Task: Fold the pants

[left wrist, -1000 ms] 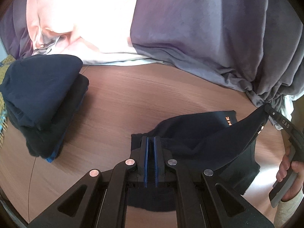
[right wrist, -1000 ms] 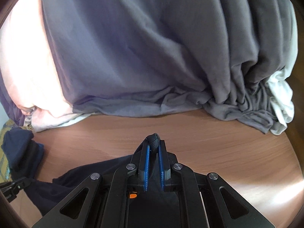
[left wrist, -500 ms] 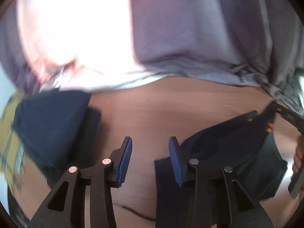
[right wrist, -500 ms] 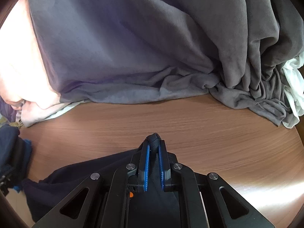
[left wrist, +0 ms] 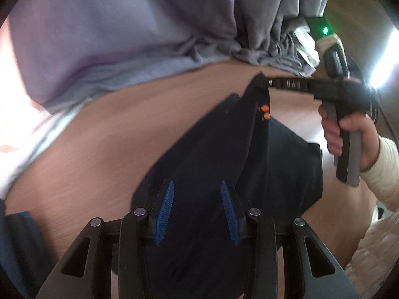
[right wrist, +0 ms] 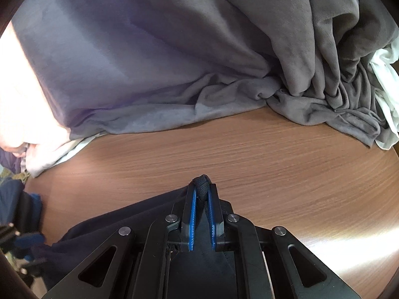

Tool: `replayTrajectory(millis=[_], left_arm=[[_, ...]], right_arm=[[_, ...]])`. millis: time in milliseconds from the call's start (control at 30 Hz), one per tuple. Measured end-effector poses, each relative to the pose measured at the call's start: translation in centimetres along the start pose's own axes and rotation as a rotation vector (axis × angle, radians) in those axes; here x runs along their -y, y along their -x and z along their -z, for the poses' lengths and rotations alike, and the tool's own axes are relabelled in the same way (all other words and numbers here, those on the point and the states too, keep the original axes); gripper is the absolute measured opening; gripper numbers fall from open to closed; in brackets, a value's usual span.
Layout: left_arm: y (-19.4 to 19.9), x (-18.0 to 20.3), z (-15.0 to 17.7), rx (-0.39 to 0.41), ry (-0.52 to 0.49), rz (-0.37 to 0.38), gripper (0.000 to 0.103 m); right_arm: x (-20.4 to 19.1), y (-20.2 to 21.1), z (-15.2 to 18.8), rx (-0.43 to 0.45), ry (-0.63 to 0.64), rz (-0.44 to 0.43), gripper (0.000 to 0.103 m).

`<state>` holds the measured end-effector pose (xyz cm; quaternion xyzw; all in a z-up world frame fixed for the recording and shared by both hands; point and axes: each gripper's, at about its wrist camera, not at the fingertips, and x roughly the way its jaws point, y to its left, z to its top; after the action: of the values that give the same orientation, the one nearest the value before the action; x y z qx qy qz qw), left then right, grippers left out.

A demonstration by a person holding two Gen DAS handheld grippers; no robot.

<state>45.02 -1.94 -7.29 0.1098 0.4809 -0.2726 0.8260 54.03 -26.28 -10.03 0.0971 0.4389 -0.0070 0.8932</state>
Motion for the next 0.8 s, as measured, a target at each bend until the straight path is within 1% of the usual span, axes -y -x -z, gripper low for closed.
replayTrajectory(millis=[133,200,233,267,300,367,400,500,600,667,700,733,800], left_arm=[[-1.7,-0.4,0.4,-0.056,-0.02,-0.008,0.038],[-2.4,-0.7,0.7,-0.08,-0.017,-0.016,0.034],[-2.7,-0.8,0.7,-0.087,-0.014,-0.017,0.026],[-2.9,-0.9,0.9,-0.087,-0.01,-0.019,0.011],[-2.9,-1.1,0.9,-0.087,-0.005,-0.014,0.005],[-2.5,-1.5,1.0,-0.07,0.018,-0.014,0.005],[-2.3,-1.7,0.7,-0.049,0.035,-0.02,0.005],[-1.2,-2.7,0.2,-0.002,0.1,-0.052,0.004],[-0.8,-4.0,-0.2,0.034,0.163,-0.123,0.005],[-1.7,-5.0,-0.3,0.017,0.215,-0.156,0.005],[-2.0,-5.3,-0.3,0.01,0.231,-0.159,0.005],[-2.4,-5.6,-0.2,0.0,0.247,-0.16,0.005],[-3.0,-5.6,0.0,-0.013,0.248,-0.174,0.005]], right_arm=[[0.0,-0.1,-0.3,0.004,0.004,0.005,0.01],[-0.1,-0.2,-0.4,0.006,0.009,0.007,0.01],[-0.1,-0.2,-0.4,0.006,0.012,0.007,0.01],[-0.2,-0.3,-0.5,0.007,0.015,0.006,0.01],[-0.2,-0.3,-0.5,0.006,0.017,0.006,0.01],[-0.3,-0.4,-0.5,0.004,0.021,0.005,0.01],[-0.3,-0.4,-0.5,0.004,0.021,0.004,0.01],[-0.4,-0.2,-0.7,0.011,0.025,0.002,0.01],[-0.6,-0.3,-0.9,0.021,0.027,-0.006,0.01],[-0.7,-0.4,-1.0,0.027,0.017,-0.015,0.019],[-0.9,-0.5,-1.2,0.027,0.018,-0.006,0.036],[-1.0,-0.5,-1.3,0.033,0.016,0.014,0.044],[-0.9,0.1,-1.3,0.063,0.011,0.04,0.044]])
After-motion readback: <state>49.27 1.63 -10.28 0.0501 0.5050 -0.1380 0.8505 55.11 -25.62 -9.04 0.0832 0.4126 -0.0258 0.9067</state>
